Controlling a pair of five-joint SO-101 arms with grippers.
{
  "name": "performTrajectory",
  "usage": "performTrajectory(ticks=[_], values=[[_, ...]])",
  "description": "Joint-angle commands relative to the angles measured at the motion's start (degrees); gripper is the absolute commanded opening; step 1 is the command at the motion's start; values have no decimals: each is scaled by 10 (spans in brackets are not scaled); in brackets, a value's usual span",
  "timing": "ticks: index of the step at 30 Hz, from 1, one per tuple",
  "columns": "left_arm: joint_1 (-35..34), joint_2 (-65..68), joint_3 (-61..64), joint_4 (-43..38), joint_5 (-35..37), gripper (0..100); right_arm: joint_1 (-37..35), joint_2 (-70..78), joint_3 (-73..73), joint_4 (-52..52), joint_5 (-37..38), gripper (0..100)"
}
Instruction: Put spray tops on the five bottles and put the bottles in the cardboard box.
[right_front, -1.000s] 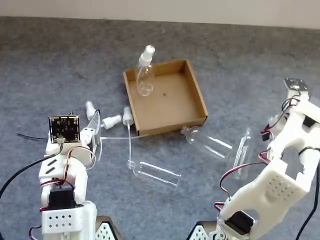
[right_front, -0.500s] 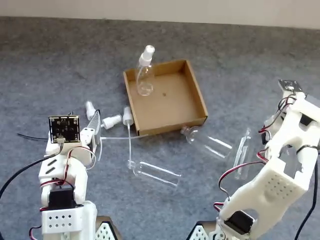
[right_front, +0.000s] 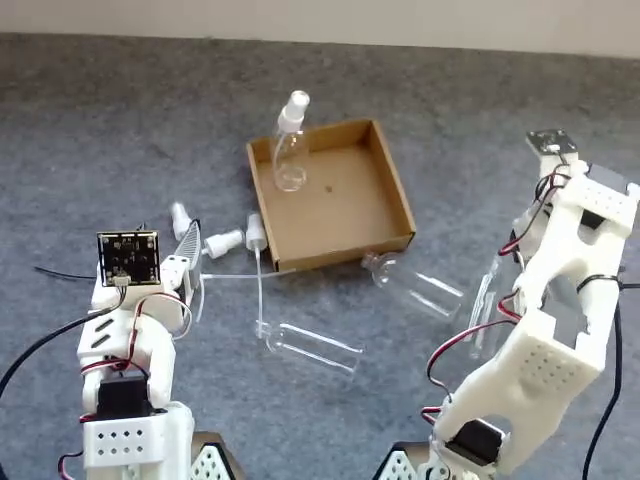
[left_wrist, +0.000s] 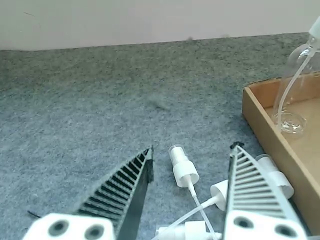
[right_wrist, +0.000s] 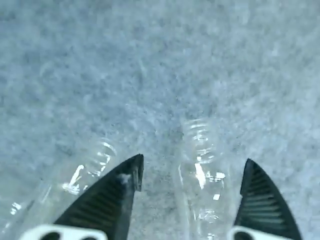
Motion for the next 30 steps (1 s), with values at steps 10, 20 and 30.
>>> performTrajectory(ticks=[10,20,30], values=[[-5,-2,-8,-10,-4,221,50,-15,-28,37,187,255],[-5,-2,-8,-10,-4,221,49,-12,-26,36,195,255],[-5,-2,-8,-9,-4,221,39,72,-64,36,192,255]])
